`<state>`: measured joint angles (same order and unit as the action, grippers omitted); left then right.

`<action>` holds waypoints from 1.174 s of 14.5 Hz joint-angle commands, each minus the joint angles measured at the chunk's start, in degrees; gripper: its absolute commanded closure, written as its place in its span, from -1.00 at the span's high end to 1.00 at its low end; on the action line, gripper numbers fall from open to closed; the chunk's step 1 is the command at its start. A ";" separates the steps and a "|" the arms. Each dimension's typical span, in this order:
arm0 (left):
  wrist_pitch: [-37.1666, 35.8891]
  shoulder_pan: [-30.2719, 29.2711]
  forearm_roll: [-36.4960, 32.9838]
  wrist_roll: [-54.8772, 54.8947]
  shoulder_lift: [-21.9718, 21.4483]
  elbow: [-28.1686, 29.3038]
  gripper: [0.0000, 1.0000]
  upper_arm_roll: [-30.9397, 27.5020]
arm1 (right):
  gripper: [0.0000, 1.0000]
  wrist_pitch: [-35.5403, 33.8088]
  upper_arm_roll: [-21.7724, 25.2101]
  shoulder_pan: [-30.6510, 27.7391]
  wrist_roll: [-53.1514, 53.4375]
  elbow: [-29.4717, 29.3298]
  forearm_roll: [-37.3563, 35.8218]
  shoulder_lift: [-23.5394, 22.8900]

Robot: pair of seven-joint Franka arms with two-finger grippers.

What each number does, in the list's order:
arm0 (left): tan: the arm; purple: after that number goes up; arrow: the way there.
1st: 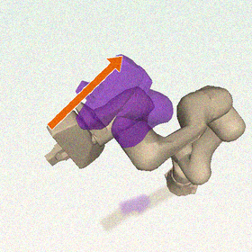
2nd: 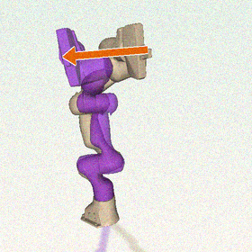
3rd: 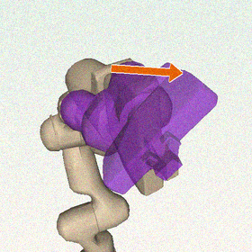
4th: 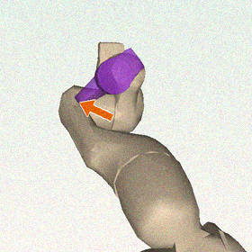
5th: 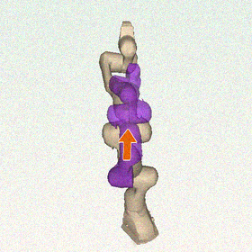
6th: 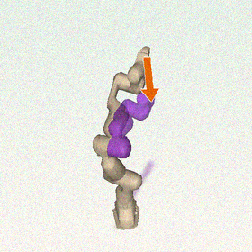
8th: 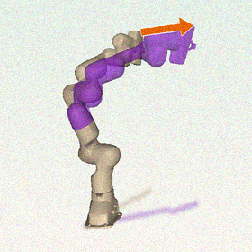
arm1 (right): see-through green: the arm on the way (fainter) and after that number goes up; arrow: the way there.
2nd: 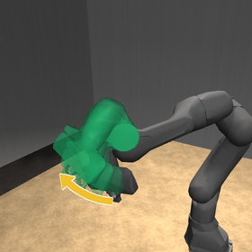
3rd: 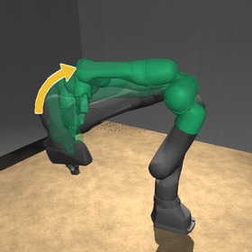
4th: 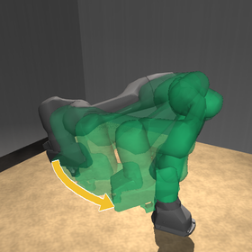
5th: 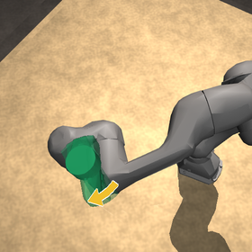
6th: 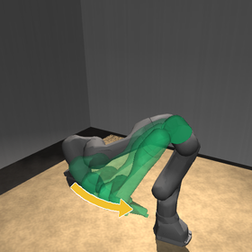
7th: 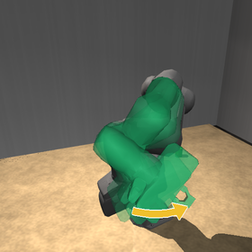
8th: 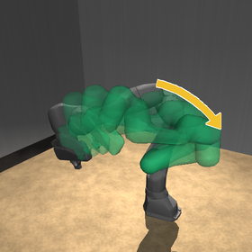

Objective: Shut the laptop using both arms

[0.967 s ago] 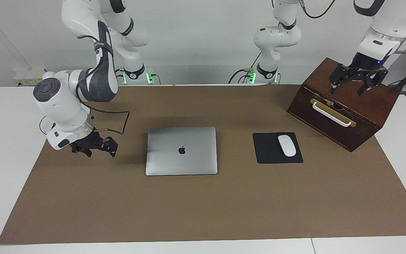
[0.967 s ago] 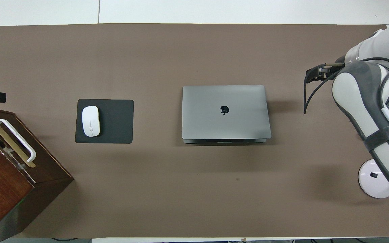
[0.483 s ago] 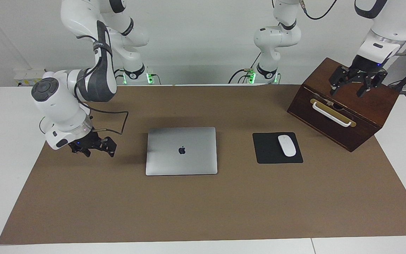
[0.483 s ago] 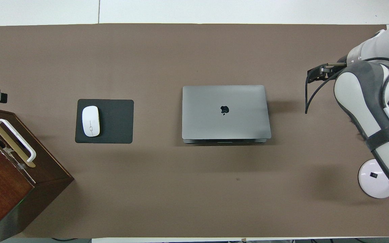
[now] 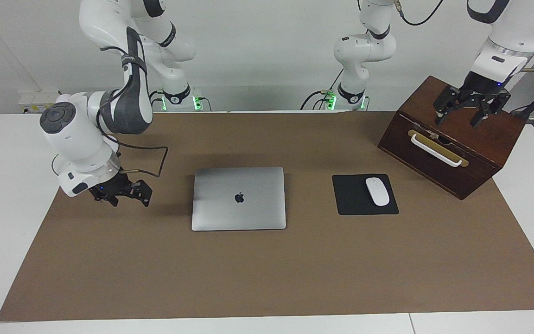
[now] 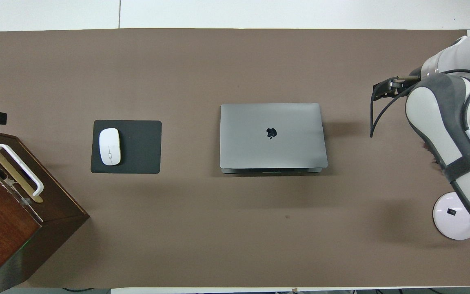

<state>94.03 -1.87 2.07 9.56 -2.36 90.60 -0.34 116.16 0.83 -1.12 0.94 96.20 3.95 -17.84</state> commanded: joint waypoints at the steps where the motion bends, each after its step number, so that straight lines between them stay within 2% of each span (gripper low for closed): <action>1: -1.04 -0.50 -1.10 -0.69 1.04 -1.92 1.00 0.43 | 1.00 1.53 -0.48 -0.90 -1.38 2.06 -1.22 1.31; 9: -0.60 -0.50 -1.10 -0.77 0.96 -1.57 1.00 0.43 | 1.00 1.53 -0.48 -0.90 -1.56 2.06 -1.22 1.22; 12: -0.60 -0.41 -1.10 -0.77 0.96 -1.57 1.00 0.43 | 1.00 1.53 -0.48 -0.90 -1.56 1.97 -4.29 1.22; 17: -0.60 -0.41 -1.10 -0.77 0.87 -1.48 1.00 0.43 | 1.00 1.53 -0.48 -0.99 -1.56 1.62 -4.39 1.22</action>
<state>94.05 -1.87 2.00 9.47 -2.33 90.59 -0.34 116.16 0.86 -1.18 0.94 96.43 0.66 -17.80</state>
